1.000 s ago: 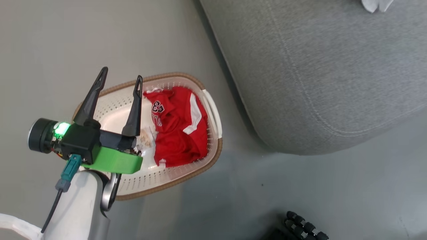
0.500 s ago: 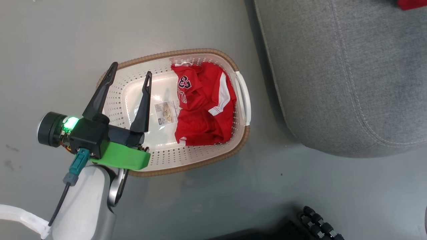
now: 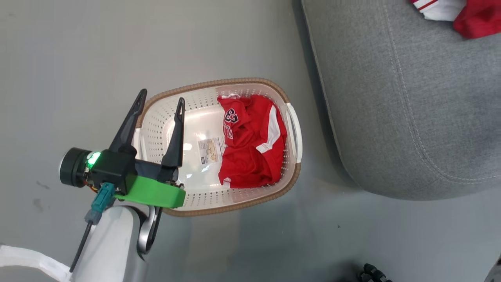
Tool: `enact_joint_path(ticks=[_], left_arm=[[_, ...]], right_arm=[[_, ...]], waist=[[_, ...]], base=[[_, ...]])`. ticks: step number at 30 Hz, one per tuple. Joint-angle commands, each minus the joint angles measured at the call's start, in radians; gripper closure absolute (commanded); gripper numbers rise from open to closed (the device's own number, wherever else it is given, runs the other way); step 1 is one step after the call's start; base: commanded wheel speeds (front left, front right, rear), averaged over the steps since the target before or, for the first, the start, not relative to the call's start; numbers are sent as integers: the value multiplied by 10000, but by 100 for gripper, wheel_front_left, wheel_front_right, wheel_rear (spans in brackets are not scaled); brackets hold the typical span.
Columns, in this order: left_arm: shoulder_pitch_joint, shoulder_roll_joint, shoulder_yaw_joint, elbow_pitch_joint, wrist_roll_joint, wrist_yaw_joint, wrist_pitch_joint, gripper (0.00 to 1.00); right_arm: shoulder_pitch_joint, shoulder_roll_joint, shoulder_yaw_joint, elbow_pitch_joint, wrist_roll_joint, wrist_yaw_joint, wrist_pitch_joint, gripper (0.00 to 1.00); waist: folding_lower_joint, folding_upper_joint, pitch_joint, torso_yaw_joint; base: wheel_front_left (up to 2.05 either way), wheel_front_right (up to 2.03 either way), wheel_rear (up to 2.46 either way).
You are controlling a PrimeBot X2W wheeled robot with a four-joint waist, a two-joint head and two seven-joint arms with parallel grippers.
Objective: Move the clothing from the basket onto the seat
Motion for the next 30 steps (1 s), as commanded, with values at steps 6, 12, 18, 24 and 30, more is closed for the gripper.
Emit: enact_joint_path(ticks=[6, 12, 18, 24, 30], left_arm=[[839, -346, 461, 420, -476, 151, 0, 0], [1591, -593, 1050, 742, -847, 322, 2, 0], [2536, -674, 1600, 611, -1030, 414, 3, 0], [3417, -675, 1829, -97, -1207, 422, 3, 0], [4214, -678, 1973, -792, -1005, 326, 4, 0]], right_arm=[[1964, 290, 1389, -1199, 270, -17, -31, 0], [3842, 292, 3573, -2152, 1003, -15, -31, 0], [5047, 513, 5294, -2828, 1551, -17, -31, 0], [5698, 875, 5957, -3471, 1487, -17, -31, 0], [6536, 1305, 6165, -4260, 1267, -17, -31, 0]], waist=[[-1, 0, -1958, 297], [-1, 0, -3203, 859], [-1, 0, -4293, 1339], [-1, 0, -5168, 1683], [-1, 0, -5776, 1814]], base=[[0, 0, 0], [0, 0, 0], [0, 0, 0], [0, 0, 0], [0, 0, 0]])
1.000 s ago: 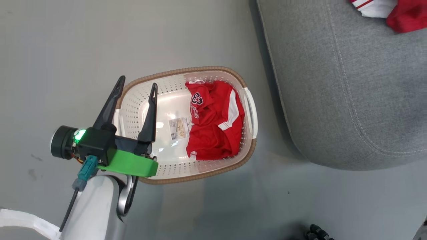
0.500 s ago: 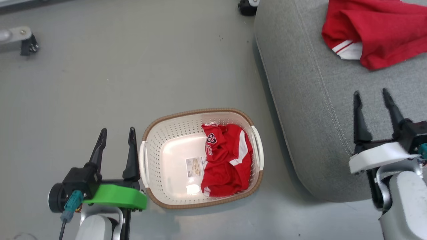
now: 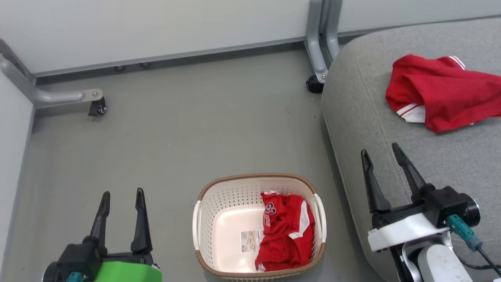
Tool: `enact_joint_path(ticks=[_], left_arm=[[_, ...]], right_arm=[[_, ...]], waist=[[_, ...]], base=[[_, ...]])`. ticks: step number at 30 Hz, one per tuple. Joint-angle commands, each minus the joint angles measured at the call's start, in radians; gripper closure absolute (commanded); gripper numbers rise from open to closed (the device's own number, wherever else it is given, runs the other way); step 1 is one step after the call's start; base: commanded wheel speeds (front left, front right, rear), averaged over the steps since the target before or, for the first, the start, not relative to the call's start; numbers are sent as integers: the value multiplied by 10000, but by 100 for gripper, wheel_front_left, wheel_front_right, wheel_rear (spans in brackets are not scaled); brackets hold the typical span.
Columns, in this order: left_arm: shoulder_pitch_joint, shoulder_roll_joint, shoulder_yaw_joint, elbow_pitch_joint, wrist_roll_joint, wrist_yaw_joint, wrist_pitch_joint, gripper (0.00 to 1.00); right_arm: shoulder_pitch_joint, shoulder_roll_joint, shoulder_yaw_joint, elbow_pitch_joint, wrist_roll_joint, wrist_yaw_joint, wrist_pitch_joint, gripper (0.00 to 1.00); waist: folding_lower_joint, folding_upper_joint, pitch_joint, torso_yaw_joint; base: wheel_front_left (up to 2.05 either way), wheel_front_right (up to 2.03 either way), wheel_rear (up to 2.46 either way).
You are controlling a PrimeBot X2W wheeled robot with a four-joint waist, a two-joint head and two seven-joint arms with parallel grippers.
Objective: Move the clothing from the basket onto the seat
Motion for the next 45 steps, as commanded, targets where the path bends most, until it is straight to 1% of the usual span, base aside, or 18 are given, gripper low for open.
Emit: enact_joint_path(ticks=[1, 5, 11, 19, 35, 45], left_arm=[[332, 8, -23, -143, 127, -65, 10, 0], [835, 9, -112, -389, 298, -125, 10, 0], [1382, 8, -249, -524, 522, -115, 10, 0], [1781, 8, -321, -602, 628, -184, 10, 0], [1805, 7, -367, -432, 729, -249, 10, 0], [1817, 7, -408, -382, 718, -279, 10, 0]], right_arm=[[334, 73, 13, -180, -66, -15, -29, 0], [990, 214, 171, -407, -174, -14, -29, 0], [1692, 253, 388, -401, -324, -14, -29, 0], [2223, 235, 355, -466, -332, -15, -29, 0], [2372, 333, 7, -440, -205, -14, -29, 0], [2354, 278, 38, -482, -195, -14, -29, 0]], waist=[[1, 0, -720, 421], [1, 0, -986, 438], [1, 0, -1273, 412], [1, 0, -1521, 402], [1, 0, -1571, 382], [1, 0, -1591, 392]], base=[[0, 0, 0], [0, 0, 0], [0, 0, 0], [0, 0, 0], [0, 0, 0], [0, 0, 0]])
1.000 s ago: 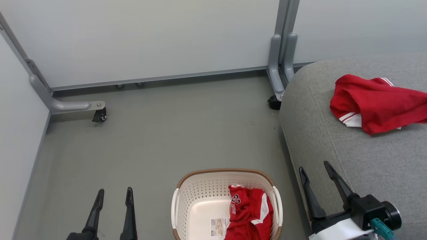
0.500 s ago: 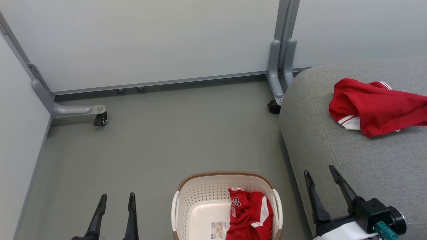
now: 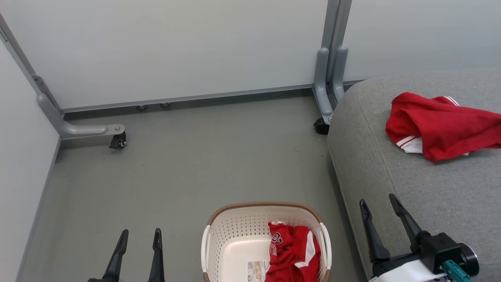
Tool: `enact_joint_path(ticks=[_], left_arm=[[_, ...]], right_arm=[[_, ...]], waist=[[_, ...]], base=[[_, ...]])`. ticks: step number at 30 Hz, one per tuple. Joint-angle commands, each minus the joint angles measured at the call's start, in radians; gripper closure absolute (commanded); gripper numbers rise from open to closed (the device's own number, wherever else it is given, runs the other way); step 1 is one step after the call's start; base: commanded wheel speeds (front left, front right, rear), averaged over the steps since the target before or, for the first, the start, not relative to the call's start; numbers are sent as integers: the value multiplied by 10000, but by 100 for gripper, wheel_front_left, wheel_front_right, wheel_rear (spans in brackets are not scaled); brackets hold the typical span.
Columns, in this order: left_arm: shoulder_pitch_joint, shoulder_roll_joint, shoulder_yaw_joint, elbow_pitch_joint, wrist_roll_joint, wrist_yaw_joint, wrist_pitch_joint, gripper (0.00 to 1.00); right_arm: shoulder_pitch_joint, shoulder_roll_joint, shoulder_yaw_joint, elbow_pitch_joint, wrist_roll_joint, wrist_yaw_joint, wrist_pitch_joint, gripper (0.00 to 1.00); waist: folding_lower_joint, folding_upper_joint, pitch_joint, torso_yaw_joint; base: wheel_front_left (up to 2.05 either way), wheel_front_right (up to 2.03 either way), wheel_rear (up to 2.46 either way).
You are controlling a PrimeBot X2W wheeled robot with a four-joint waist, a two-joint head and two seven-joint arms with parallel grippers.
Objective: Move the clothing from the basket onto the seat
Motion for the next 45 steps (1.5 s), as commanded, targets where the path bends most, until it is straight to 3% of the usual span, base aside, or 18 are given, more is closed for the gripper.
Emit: enact_joint_path(ticks=[1, 20, 34, 45], left_arm=[[93, 11, -15, 12, 13, -42, 10, 0], [-476, 11, -87, 270, 172, -232, 8, 0], [-4107, 143, -852, 1312, 643, -513, 10, 0], [-7323, 934, -3543, 3287, 79, -525, 9, 0]], right_arm=[[144, -23, 3, -40, 16, -15, -31, 0], [-366, -16, -125, -269, 24, -14, -31, 0], [-3449, -96, -856, -1005, 158, -14, -29, 0], [-5317, -12, -2184, -2307, 375, -14, -31, 0]], waist=[[1, 0, 2, -1], [1, 0, 811, -228], [1, 0, 5006, -1151], [1, 0, 7547, -1753]], base=[[0, 0, 0], [0, 0, 0], [0, 0, 0], [0, 0, 0]])
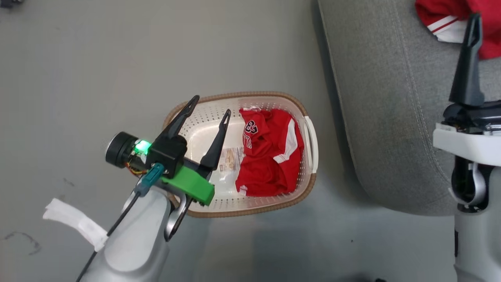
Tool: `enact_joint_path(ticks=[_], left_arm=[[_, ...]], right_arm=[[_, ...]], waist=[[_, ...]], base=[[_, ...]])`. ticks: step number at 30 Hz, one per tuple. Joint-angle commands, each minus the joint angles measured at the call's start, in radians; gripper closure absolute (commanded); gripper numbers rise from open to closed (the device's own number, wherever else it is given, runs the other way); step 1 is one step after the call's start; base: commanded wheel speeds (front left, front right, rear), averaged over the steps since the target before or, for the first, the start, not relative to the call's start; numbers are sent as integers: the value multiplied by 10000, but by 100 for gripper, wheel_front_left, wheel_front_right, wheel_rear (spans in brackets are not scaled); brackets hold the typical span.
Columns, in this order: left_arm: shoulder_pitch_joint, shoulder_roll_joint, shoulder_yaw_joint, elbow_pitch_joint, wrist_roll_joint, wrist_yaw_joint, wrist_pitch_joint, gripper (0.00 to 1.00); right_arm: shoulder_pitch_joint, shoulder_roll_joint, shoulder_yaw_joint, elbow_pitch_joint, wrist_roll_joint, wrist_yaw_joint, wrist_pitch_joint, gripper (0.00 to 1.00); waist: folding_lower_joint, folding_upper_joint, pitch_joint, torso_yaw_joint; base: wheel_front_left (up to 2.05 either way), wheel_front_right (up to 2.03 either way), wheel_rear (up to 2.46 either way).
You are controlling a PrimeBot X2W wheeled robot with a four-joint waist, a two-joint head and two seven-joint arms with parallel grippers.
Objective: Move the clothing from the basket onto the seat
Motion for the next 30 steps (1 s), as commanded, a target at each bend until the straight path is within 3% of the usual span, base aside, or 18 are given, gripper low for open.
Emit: enact_joint_path(ticks=[1, 13, 21, 30], left_arm=[[-561, 124, -205, 373, -179, -40, 10, 0], [-3743, -99, -3480, 4348, -1325, -36, 7, 0], [-4984, -466, -4629, 6515, -2087, -36, 7, 0], [-5785, -664, -5217, 8150, -2569, -37, 52, 0]], right_arm=[[-306, 33, -152, -213, 92, -14, -31, 0], [-920, 71, -1297, -1527, 321, -14, -31, 0], [-798, 128, -1334, -1868, 357, -15, -29, 0], [-779, 162, -1127, -2087, 264, -14, -31, 0]], waist=[[-1, 0, 1961, -754], [-1, 0, 4072, -1180], [-1, 0, 4813, -1435], [-1, 0, 5286, -1652]], base=[[0, 0, 0], [0, 0, 0], [0, 0, 0], [0, 0, 0]])
